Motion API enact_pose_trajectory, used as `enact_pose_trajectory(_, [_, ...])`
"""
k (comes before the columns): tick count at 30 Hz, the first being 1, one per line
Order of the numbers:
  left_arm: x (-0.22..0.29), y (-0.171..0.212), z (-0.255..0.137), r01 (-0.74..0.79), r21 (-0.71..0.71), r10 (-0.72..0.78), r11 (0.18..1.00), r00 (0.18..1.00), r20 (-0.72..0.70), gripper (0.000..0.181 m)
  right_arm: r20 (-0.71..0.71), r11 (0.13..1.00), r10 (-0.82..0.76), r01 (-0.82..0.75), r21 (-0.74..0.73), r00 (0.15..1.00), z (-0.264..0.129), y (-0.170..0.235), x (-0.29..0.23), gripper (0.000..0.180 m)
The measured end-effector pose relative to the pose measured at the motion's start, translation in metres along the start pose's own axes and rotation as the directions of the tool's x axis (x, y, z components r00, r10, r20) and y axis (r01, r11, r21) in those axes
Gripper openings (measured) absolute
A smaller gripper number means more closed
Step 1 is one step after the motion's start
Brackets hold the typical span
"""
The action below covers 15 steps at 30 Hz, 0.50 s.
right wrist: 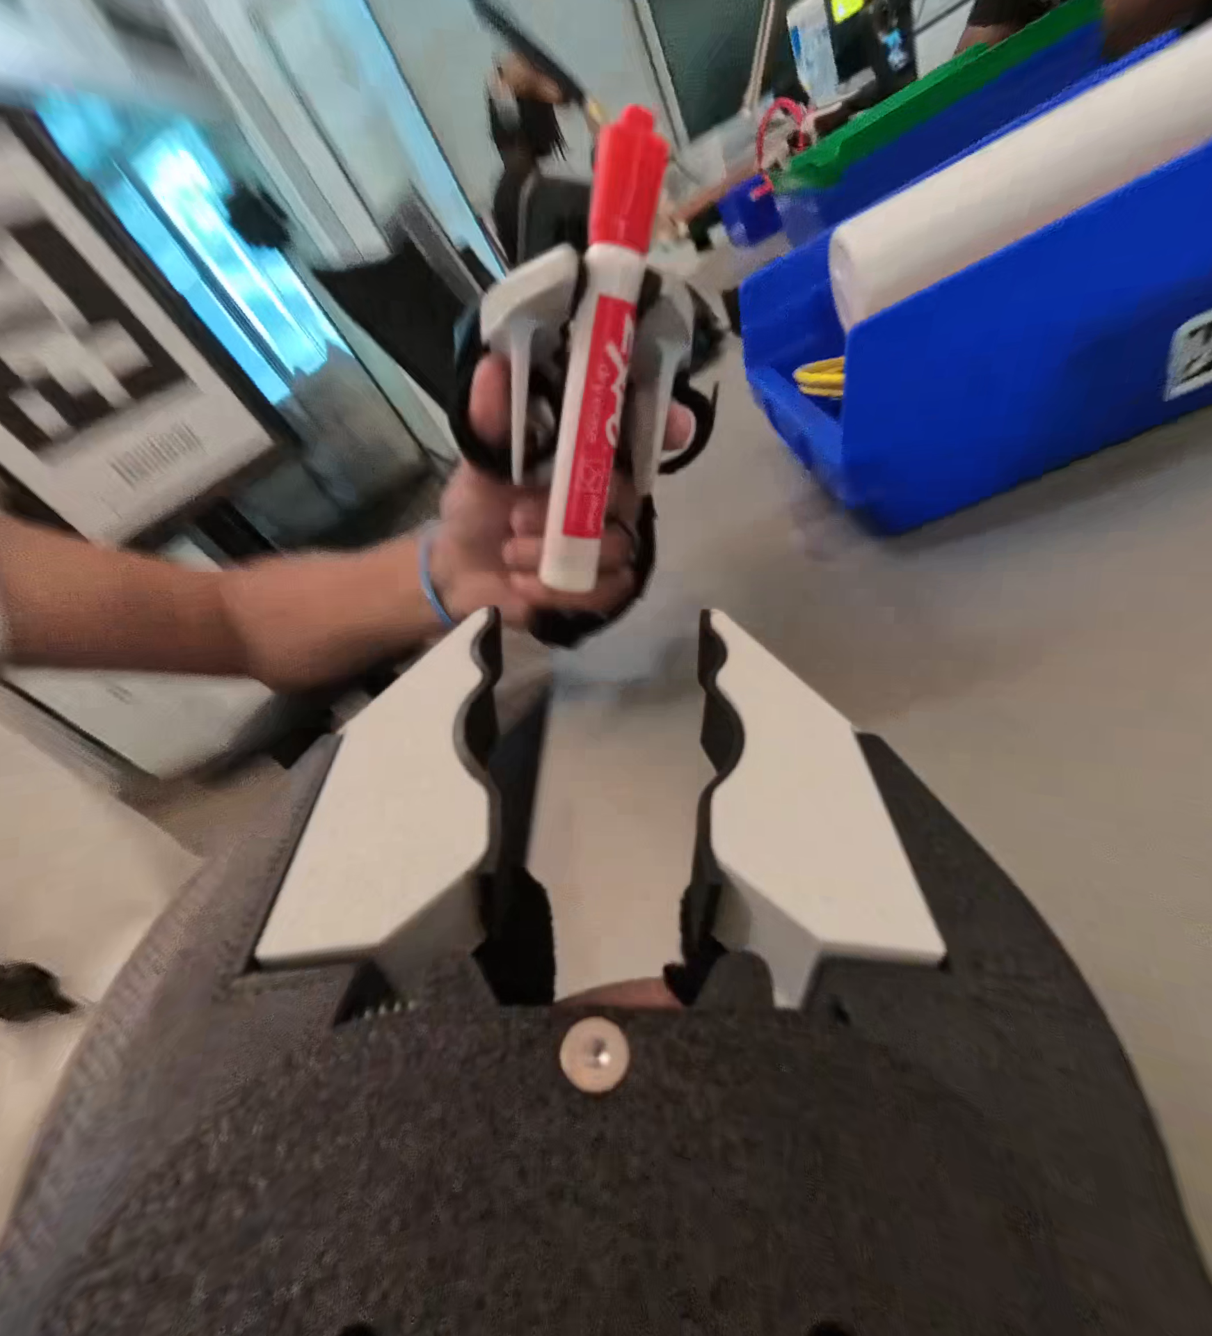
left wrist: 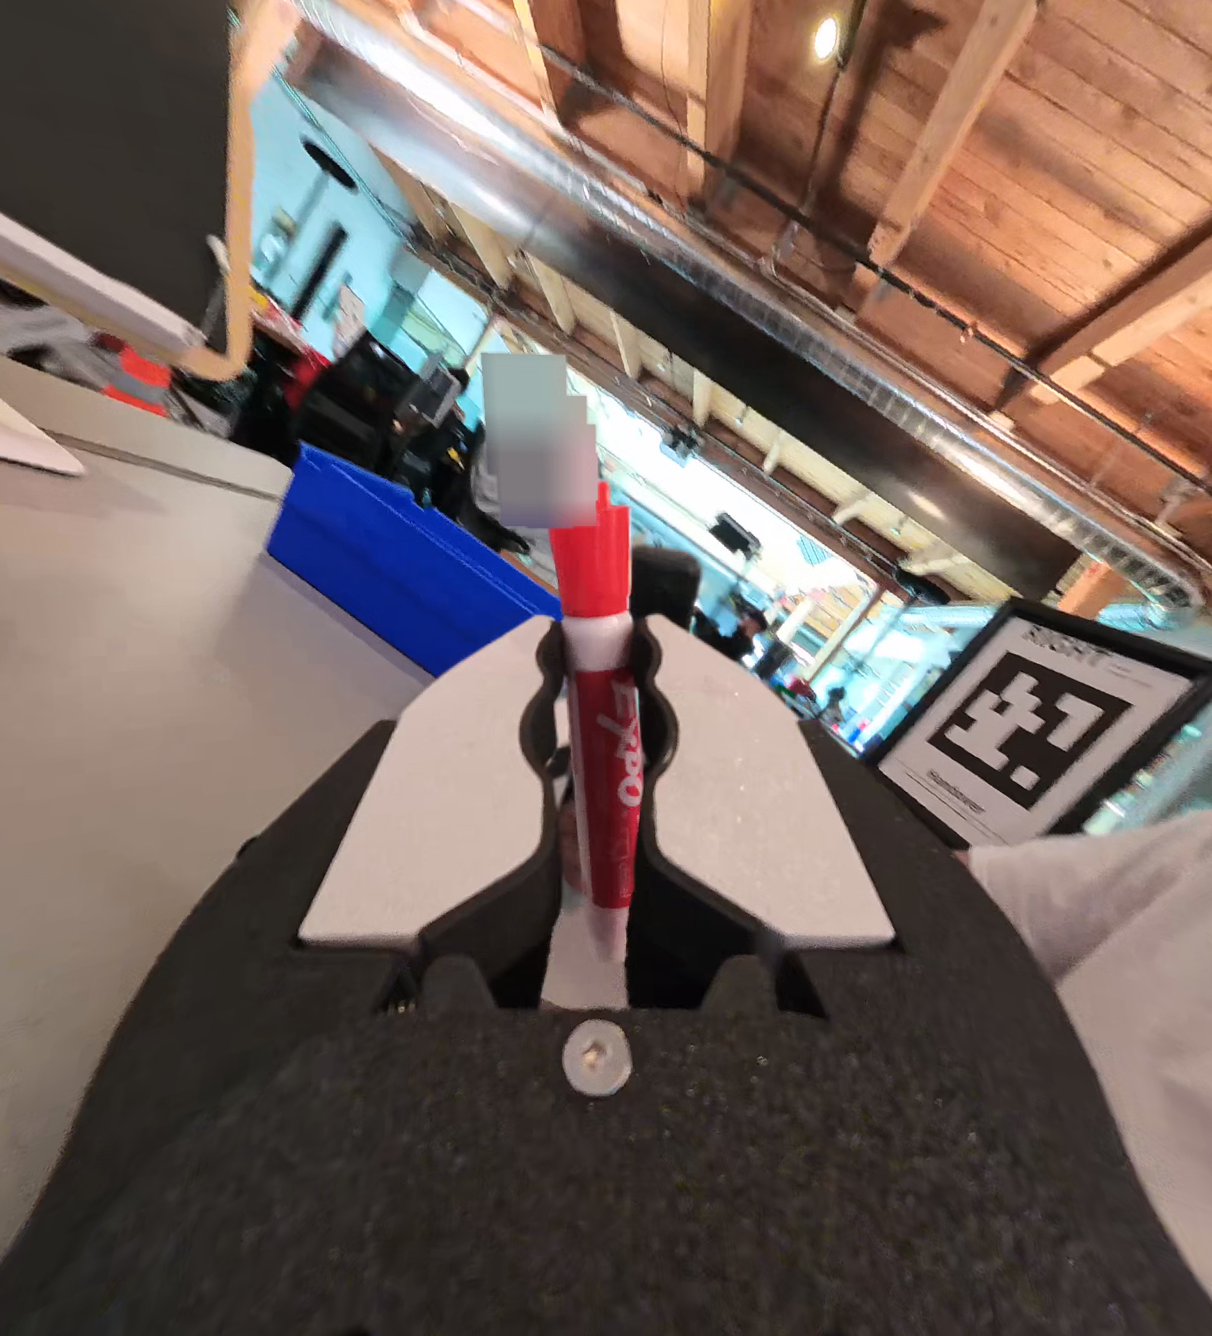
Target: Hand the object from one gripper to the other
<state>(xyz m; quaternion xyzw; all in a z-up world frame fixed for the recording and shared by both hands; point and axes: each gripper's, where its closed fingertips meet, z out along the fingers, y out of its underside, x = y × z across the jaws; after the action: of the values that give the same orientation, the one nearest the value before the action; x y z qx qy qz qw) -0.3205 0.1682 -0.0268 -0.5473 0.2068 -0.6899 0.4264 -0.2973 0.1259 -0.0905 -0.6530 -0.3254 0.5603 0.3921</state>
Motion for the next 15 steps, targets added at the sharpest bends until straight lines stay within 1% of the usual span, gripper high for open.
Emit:
enact_pose_trajectory(1, [0.0, -0.003, 0.0, -0.011, 0.041, 0.011, 0.999, 1.0, 0.011, 0.018, 0.034, 0.995, 0.099, -0.1, 0.029, 0.994, 0.006, -0.001, 0.0, 0.052])
enact_pose_trajectory(2, [0.0, -0.005, 0.0, -0.018, 0.068, 0.016, 0.998, 1.0, 0.019, 0.018, 0.072, 0.986, 0.163, -0.166, 0.034, 0.984, 0.014, 0.003, -0.003, 0.052])
enact_pose_trajectory(5, [0.001, -0.003, 0.004, -0.05, 0.082, 0.047, 0.995, 0.998, 0.046, 0.018, 0.159, 0.949, 0.293, -0.307, 0.073, 0.943, 0.034, 0.005, -0.012, 0.046])
enact_pose_trajectory(6, [0.001, 0.0, 0.005, -0.062, 0.071, 0.058, 0.996, 0.997, 0.058, 0.018, 0.181, 0.928, 0.331, -0.354, 0.113, 0.926, 0.036, 0.0, -0.011, 0.038])
enact_pose_trajectory(7, [0.002, 0.001, 0.006, -0.072, 0.063, 0.068, 0.995, 0.996, 0.06, 0.018, 0.195, 0.905, 0.362, -0.394, 0.162, 0.912, 0.036, -0.007, -0.008, 0.025])
enact_pose_trajectory(8, [0.003, 0.002, 0.007, -0.076, 0.062, 0.072, 0.995, 0.995, 0.063, 0.018, 0.214, 0.886, 0.379, -0.42, 0.196, 0.9, 0.034, -0.012, -0.007, 0.02])
enact_pose_trajectory(10, [0.0, 0.0, 0.006, -0.071, 0.064, 0.066, 0.995, 0.995, 0.077, 0.018, 0.22, 0.894, 0.366, -0.407, 0.188, 0.904, 0.035, -0.011, -0.006, 0.019])
enact_pose_trajectory(15, [-0.008, 0.006, 0.004, -0.029, 0.0, 0.029, 1.0, 0.996, 0.08, 0.018, 0.161, 0.926, 0.32, -0.344, 0.157, 0.934, 0.025, -0.009, 0.0, 0.019])
